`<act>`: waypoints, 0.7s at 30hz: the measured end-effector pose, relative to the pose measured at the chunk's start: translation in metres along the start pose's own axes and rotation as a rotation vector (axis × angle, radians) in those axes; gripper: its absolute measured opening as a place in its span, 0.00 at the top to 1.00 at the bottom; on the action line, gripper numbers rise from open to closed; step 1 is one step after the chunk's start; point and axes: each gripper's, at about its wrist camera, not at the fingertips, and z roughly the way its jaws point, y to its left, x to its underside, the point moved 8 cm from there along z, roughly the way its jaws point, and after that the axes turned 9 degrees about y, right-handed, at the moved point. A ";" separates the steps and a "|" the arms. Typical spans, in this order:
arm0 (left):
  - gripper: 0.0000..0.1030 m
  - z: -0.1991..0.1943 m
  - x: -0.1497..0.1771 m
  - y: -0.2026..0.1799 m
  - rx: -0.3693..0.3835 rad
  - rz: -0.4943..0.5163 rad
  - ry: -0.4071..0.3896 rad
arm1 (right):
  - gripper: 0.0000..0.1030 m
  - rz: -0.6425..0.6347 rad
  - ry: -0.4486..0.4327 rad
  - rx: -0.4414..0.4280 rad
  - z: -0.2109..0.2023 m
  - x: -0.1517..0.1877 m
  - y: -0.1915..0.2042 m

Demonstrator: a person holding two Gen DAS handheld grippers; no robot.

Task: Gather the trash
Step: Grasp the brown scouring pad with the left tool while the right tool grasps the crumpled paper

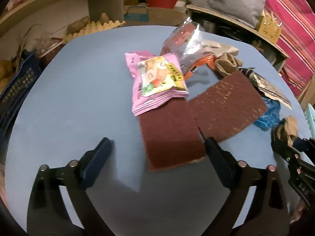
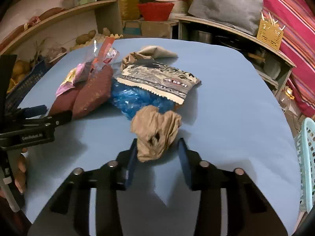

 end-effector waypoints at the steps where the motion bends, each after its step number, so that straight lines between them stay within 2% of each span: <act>1: 0.18 -0.001 0.000 -0.001 0.000 0.005 -0.004 | 0.65 0.001 -0.003 -0.004 -0.001 0.000 0.000; 4: 0.25 -0.002 0.000 -0.005 0.002 0.018 -0.009 | 0.66 0.011 -0.013 -0.008 -0.003 -0.002 -0.003; 6: 0.32 -0.004 0.000 -0.008 0.016 0.027 -0.016 | 0.66 0.018 -0.018 -0.006 -0.005 -0.003 -0.006; 7: 0.41 -0.005 0.000 -0.009 0.017 0.031 -0.020 | 0.67 0.021 -0.019 -0.007 -0.005 -0.004 -0.008; 8: 0.43 -0.006 0.001 -0.009 0.017 0.035 -0.022 | 0.67 0.025 -0.021 -0.008 -0.006 -0.004 -0.010; 15: 0.44 -0.011 0.002 -0.003 0.035 0.021 -0.034 | 0.67 0.051 -0.043 -0.007 -0.015 -0.006 -0.025; 21: 0.44 -0.029 0.008 -0.007 0.016 0.040 -0.085 | 0.68 0.057 -0.067 -0.005 -0.024 -0.007 -0.034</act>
